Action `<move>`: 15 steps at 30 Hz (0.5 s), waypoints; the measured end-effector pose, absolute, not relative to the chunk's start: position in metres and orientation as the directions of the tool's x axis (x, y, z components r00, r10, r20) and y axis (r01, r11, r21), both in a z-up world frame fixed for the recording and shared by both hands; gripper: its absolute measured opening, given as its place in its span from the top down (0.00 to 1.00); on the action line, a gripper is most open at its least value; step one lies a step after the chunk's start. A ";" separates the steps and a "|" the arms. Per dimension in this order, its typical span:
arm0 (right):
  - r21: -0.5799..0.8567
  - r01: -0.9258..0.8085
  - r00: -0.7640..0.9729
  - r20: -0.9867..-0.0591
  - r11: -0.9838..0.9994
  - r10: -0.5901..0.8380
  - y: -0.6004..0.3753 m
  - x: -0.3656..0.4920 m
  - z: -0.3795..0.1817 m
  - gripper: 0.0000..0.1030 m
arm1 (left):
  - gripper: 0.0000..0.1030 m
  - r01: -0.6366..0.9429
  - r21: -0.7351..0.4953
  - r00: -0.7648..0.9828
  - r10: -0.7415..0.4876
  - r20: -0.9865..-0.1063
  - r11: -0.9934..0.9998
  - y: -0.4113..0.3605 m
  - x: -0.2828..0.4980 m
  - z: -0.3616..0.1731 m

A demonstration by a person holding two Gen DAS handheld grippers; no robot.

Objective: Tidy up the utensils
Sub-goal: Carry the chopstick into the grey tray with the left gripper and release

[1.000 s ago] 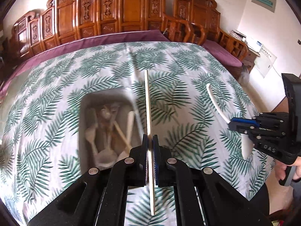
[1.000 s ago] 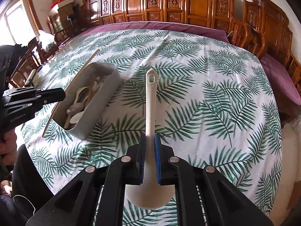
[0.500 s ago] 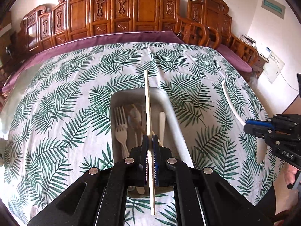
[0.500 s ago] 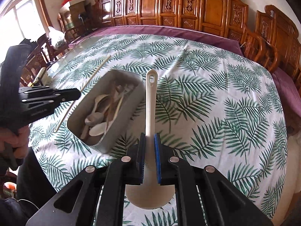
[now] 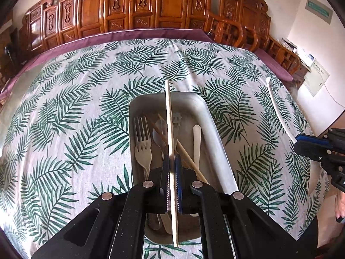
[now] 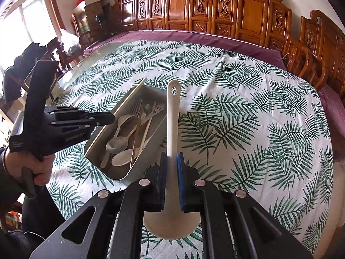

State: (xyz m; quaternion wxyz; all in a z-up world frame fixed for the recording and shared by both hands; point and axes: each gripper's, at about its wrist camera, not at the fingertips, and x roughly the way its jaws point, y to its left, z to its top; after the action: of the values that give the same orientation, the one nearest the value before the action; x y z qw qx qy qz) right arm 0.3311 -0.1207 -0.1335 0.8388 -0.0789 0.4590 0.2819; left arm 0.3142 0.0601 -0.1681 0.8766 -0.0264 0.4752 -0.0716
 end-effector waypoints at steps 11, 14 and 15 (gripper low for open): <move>0.135 -0.553 0.410 -0.815 0.822 0.409 -0.108 0.338 -0.137 0.89 | 0.94 0.101 -0.121 0.532 -0.156 -0.832 0.987 0.063 0.320 -0.173; 0.142 -0.558 0.406 -0.813 0.818 0.418 -0.102 0.339 -0.137 0.89 | 0.94 0.093 -0.120 0.544 -0.151 -0.826 0.988 0.068 0.316 -0.169; 0.144 -0.560 0.405 -0.812 0.816 0.421 -0.099 0.340 -0.138 0.89 | 0.94 0.091 -0.115 0.549 -0.146 -0.823 0.989 0.070 0.314 -0.167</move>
State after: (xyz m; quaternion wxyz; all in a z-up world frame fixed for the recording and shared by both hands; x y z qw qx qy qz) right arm 0.3395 -0.0992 -0.1376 0.8346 -0.0756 0.4599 0.2936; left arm 0.3138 0.0702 -0.1670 0.8795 -0.0296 0.4702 -0.0674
